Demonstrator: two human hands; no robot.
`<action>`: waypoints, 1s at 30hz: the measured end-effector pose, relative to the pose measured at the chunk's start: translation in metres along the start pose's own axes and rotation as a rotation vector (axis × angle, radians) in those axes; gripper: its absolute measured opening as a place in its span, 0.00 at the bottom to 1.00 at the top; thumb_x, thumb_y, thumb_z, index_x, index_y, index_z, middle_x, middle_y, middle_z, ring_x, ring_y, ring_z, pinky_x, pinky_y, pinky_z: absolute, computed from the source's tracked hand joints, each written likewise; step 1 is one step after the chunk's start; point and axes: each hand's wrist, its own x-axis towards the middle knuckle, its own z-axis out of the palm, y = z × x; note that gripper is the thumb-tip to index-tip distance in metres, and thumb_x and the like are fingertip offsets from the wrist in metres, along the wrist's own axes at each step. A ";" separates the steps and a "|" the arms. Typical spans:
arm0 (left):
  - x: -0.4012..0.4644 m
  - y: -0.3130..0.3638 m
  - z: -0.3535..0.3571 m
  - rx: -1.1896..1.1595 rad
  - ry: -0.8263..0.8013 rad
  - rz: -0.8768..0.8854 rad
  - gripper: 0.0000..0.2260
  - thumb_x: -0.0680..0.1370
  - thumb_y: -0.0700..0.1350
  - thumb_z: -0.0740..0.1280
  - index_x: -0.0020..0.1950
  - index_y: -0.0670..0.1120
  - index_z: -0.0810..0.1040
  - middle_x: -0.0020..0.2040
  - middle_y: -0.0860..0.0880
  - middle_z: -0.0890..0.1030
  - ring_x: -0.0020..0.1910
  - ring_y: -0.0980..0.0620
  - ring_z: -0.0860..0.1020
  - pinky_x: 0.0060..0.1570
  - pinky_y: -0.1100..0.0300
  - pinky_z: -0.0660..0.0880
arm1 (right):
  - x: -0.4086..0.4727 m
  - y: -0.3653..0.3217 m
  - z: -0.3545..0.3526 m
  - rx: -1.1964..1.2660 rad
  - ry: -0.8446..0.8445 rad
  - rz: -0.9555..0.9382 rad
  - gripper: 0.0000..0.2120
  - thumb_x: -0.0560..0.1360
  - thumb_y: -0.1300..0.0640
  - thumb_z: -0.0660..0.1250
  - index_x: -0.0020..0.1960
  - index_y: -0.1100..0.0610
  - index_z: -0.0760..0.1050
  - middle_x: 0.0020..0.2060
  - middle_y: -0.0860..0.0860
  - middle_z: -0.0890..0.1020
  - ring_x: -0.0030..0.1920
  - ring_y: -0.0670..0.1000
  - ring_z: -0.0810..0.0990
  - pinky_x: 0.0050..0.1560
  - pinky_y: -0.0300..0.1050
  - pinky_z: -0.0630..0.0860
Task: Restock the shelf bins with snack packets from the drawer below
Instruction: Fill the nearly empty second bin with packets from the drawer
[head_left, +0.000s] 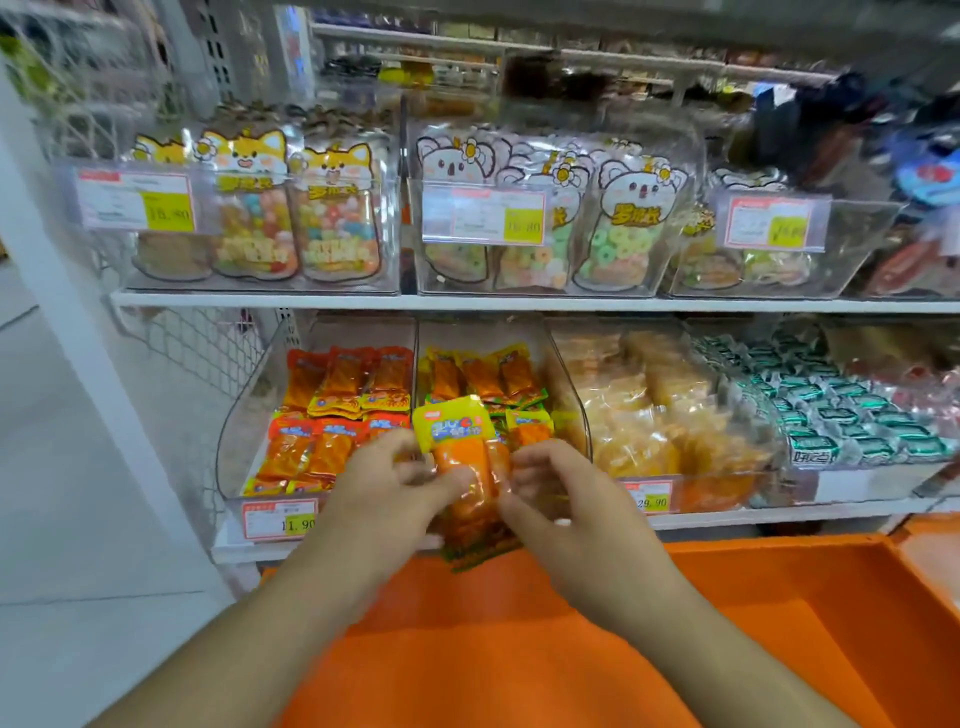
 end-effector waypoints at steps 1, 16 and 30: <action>0.014 0.006 0.006 0.018 0.026 -0.002 0.11 0.76 0.45 0.77 0.55 0.50 0.80 0.47 0.49 0.88 0.47 0.46 0.87 0.50 0.40 0.84 | 0.007 0.005 -0.008 -0.082 0.031 -0.017 0.13 0.78 0.53 0.73 0.60 0.44 0.75 0.52 0.41 0.81 0.53 0.42 0.80 0.53 0.38 0.79; 0.137 0.000 0.071 0.689 0.114 0.017 0.16 0.74 0.49 0.78 0.56 0.47 0.77 0.52 0.46 0.83 0.53 0.42 0.82 0.55 0.48 0.80 | 0.048 0.055 -0.042 -0.377 0.061 0.030 0.21 0.75 0.59 0.66 0.66 0.47 0.69 0.60 0.44 0.71 0.63 0.49 0.67 0.61 0.47 0.73; 0.120 -0.006 0.080 1.020 0.200 0.079 0.25 0.78 0.50 0.75 0.69 0.43 0.70 0.64 0.42 0.78 0.65 0.39 0.77 0.57 0.47 0.76 | 0.044 0.055 -0.040 -0.406 0.069 0.001 0.26 0.76 0.61 0.67 0.70 0.47 0.66 0.63 0.44 0.70 0.65 0.50 0.66 0.64 0.46 0.73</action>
